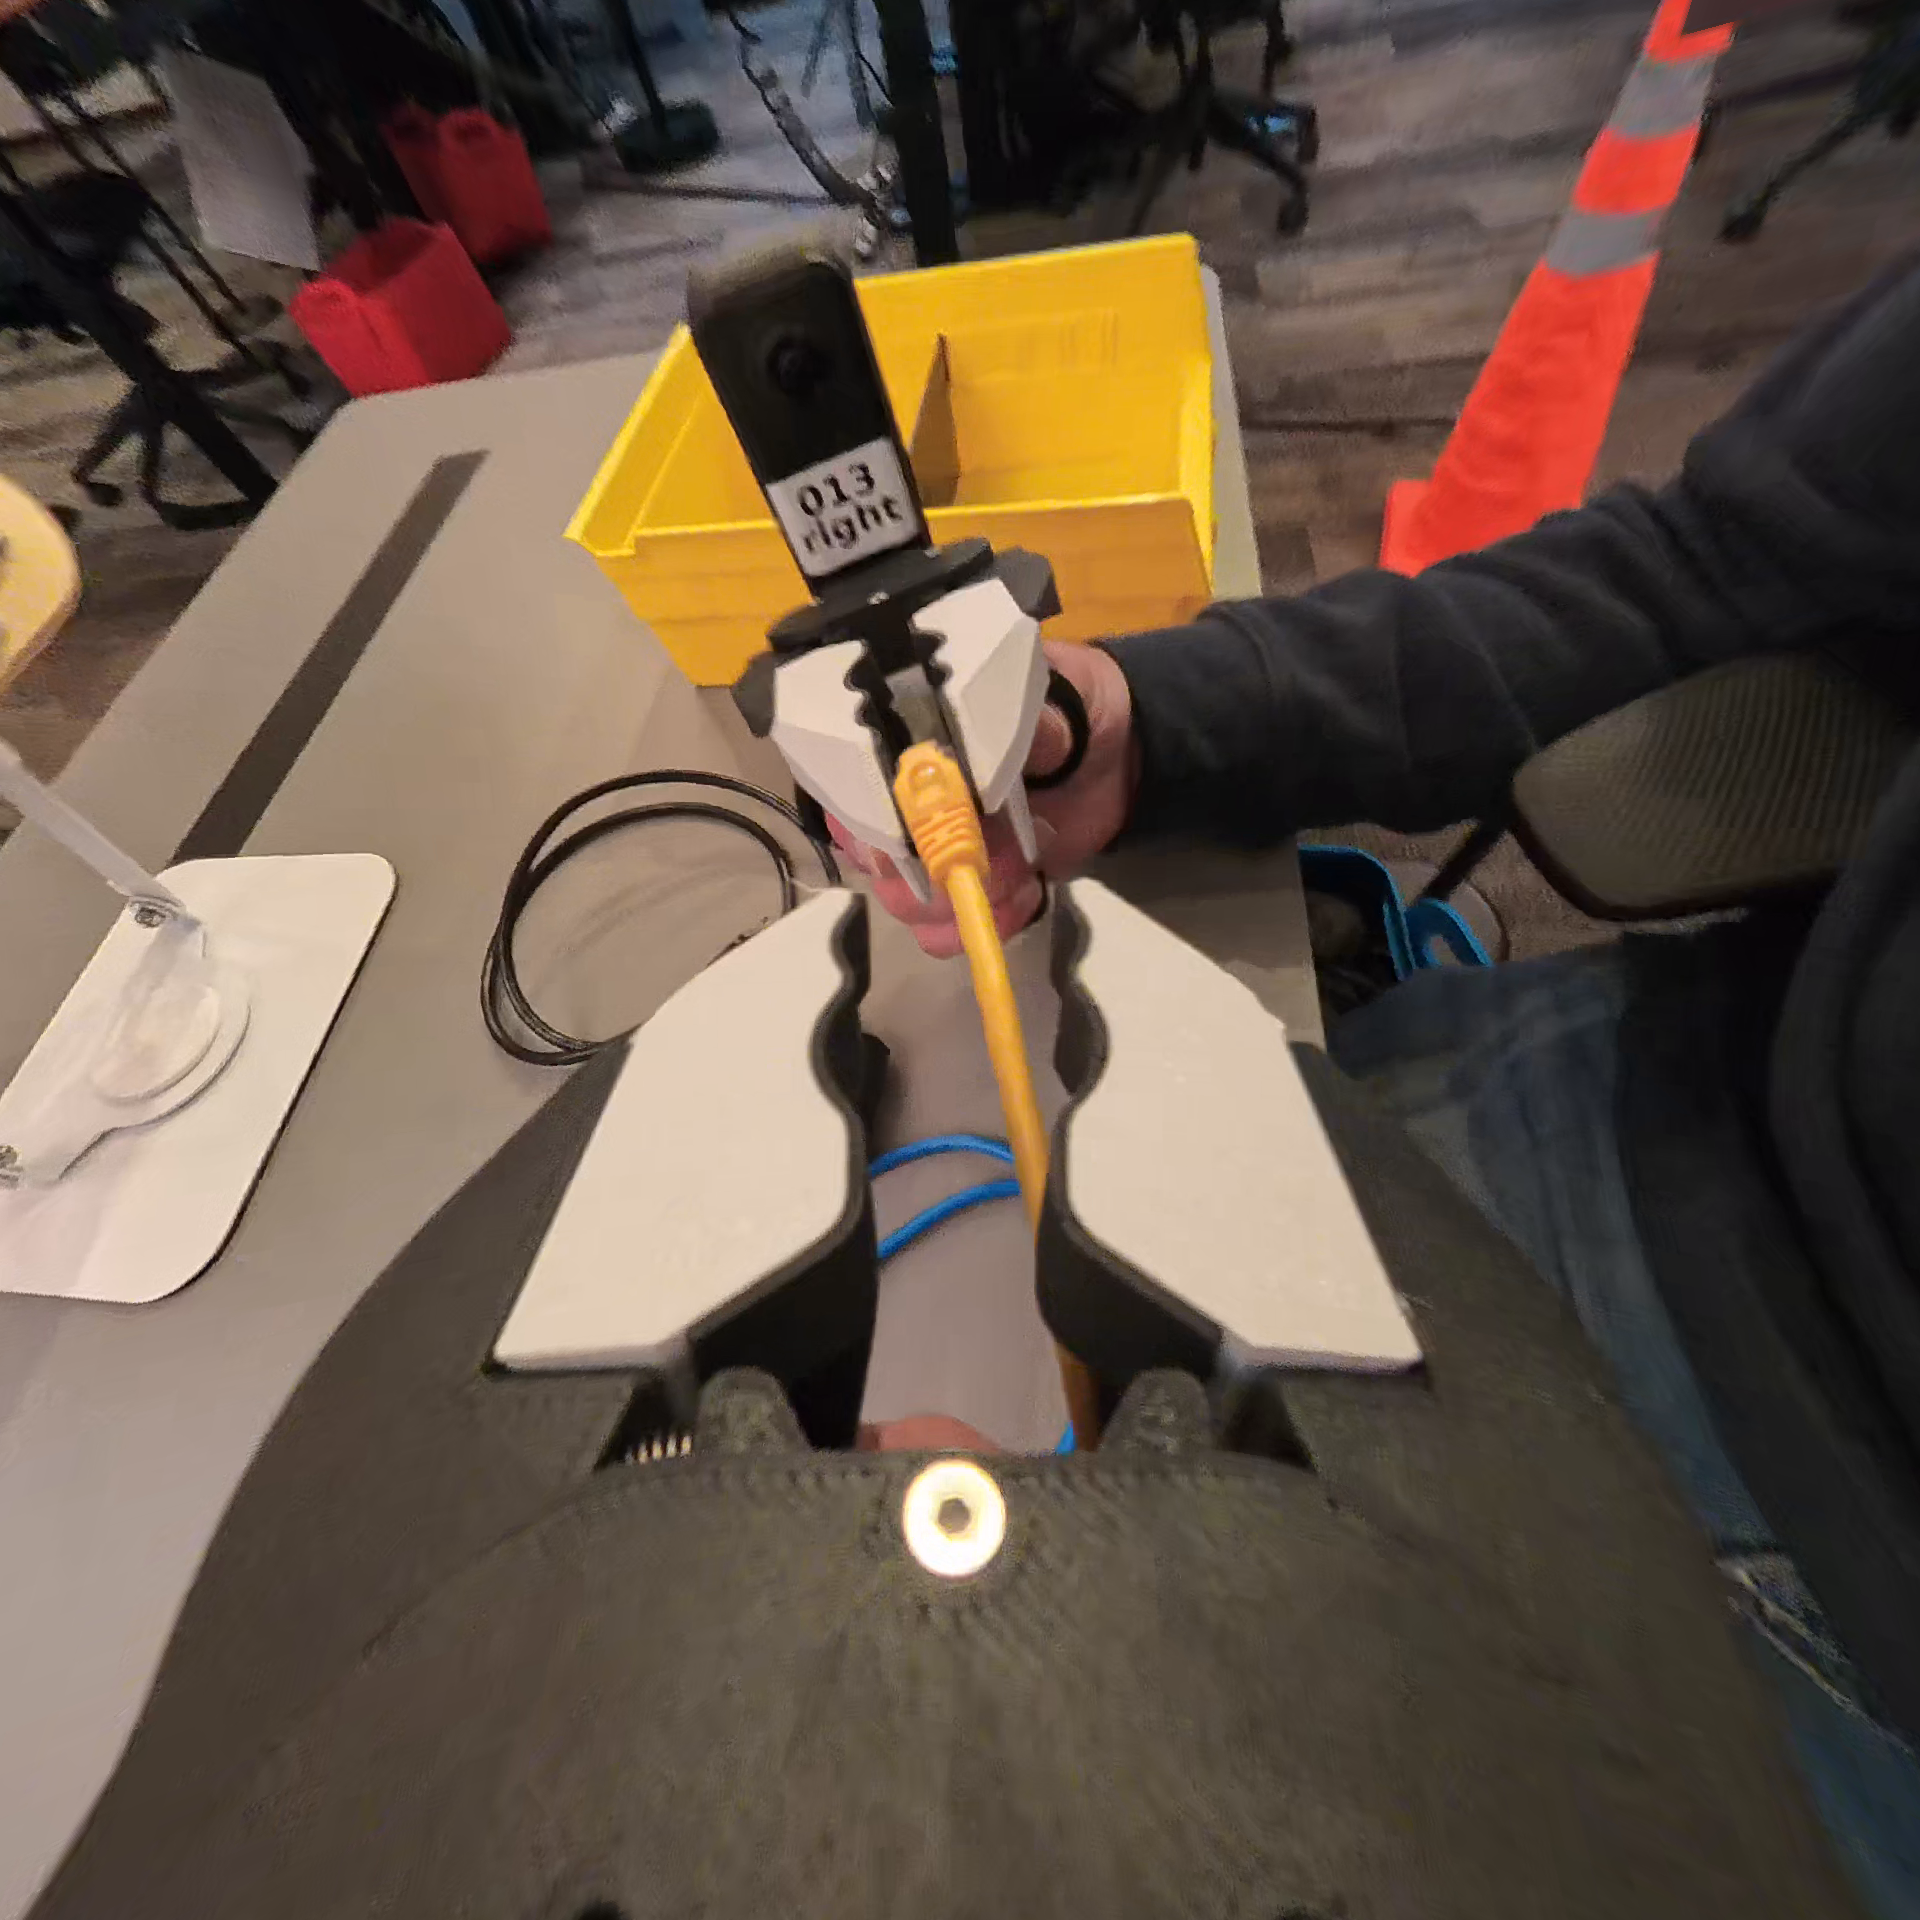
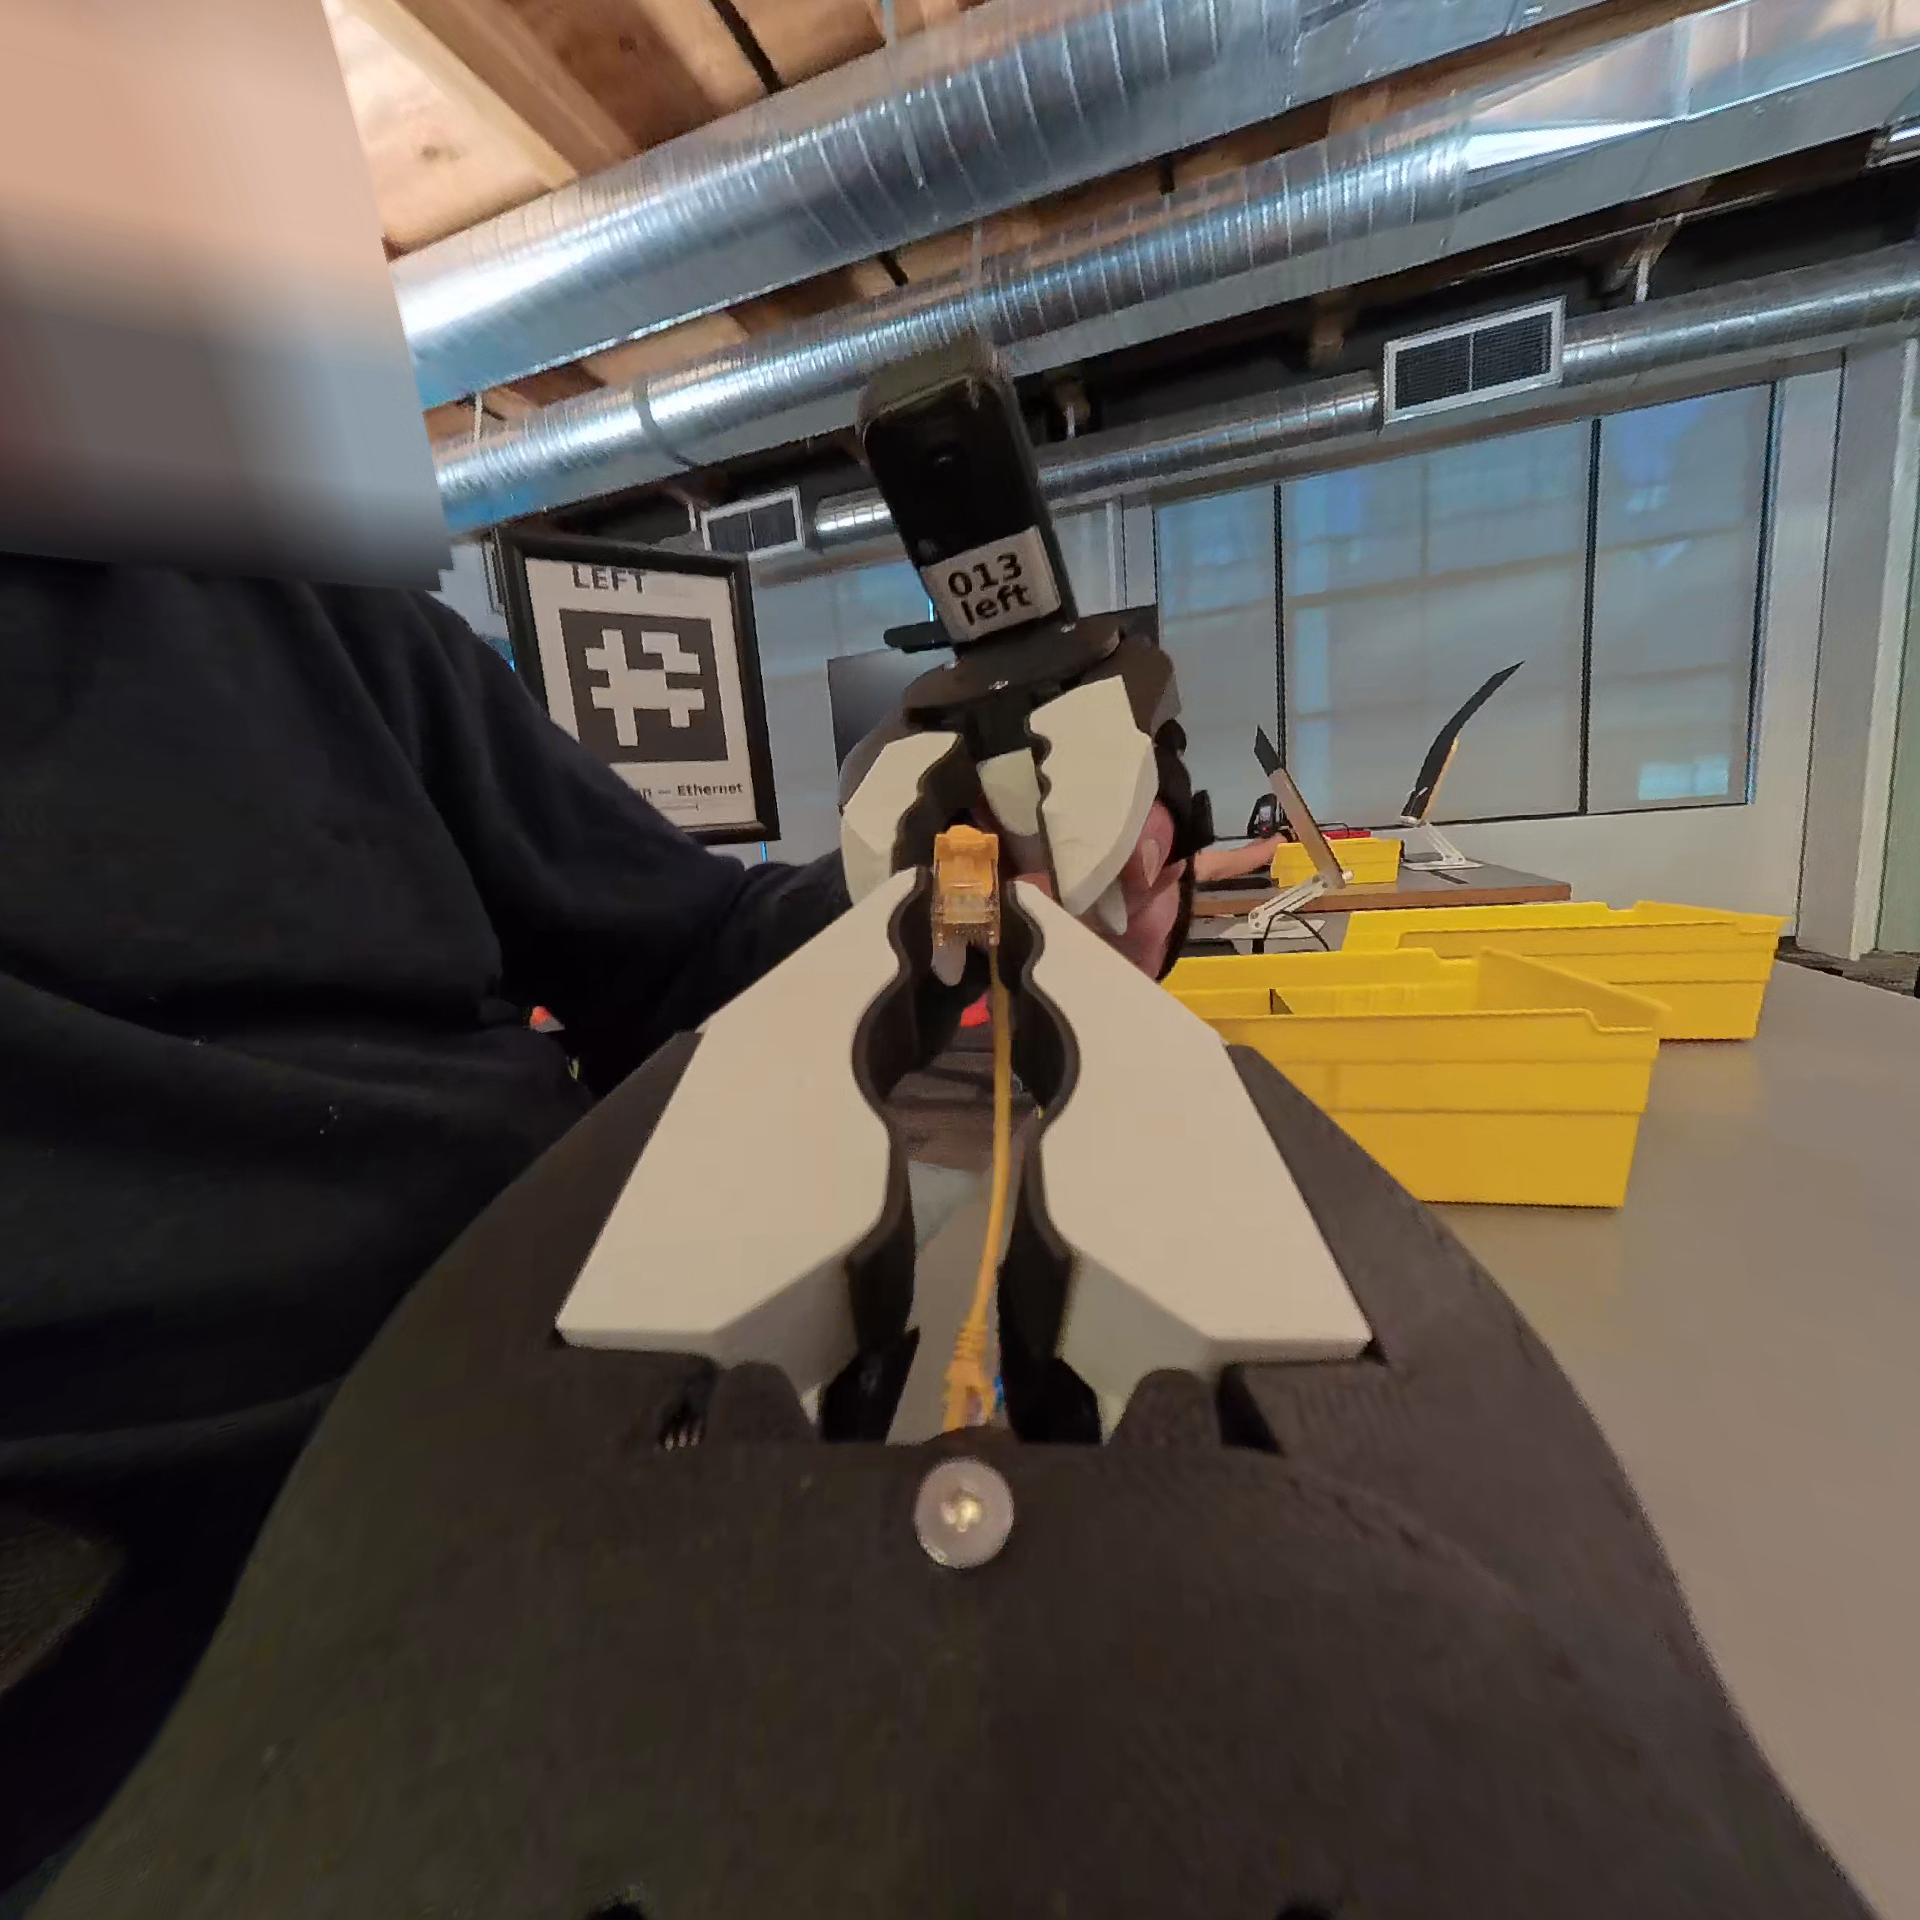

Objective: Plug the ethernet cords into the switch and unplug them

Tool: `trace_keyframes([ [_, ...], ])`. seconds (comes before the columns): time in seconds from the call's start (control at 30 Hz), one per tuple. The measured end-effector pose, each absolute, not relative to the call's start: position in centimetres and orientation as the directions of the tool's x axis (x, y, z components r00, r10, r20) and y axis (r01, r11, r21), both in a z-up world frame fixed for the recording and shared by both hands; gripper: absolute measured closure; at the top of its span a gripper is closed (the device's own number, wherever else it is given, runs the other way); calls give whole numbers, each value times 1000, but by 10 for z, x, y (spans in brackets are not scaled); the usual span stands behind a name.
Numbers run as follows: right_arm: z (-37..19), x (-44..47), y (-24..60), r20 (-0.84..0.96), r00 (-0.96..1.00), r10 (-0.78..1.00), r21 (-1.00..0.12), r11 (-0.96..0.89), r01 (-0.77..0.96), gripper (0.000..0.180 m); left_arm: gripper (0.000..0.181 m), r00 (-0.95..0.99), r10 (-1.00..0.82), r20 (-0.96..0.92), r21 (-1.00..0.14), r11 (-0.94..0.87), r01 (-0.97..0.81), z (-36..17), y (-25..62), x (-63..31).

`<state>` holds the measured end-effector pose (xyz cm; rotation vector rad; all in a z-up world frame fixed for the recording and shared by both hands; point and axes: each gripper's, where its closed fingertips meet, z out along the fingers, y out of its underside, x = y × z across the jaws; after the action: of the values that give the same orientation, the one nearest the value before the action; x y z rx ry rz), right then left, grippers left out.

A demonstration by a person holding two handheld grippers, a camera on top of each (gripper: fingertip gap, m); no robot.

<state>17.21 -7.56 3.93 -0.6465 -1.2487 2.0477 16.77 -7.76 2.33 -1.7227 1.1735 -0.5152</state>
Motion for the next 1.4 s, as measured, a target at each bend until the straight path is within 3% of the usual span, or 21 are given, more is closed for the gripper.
trace_keyframes([
  [0.1, 39, 173, -73, -94, -671, 735, -884, -372, -283, 170, 162, 534, -832, -148, -944, -42, -327, 35, -74, 170],
  [0.3, 41, 175, -71, -95, -665, 740, -871, -385, -304, 170, 168, 614, -783, -101, -986, -4, -168, 39, -72, 174],
  [0.5, 38, 174, -71, -78, -649, 757, -883, -354, -308, 170, 169, 602, -798, 20, -995, -77, -69, 38, -72, 175],
  [0.93, 31, 170, -70, -17, -585, 811, -918, -245, -312, 170, 171, 605, -788, 114, -988, -156, -18, 30, -69, 170],
  [1.4, 13, 163, -59, -25, -522, 852, -956, -172, -236, 169, 171, 626, -776, 82, -978, -184, -99, 17, -70, 148],
])
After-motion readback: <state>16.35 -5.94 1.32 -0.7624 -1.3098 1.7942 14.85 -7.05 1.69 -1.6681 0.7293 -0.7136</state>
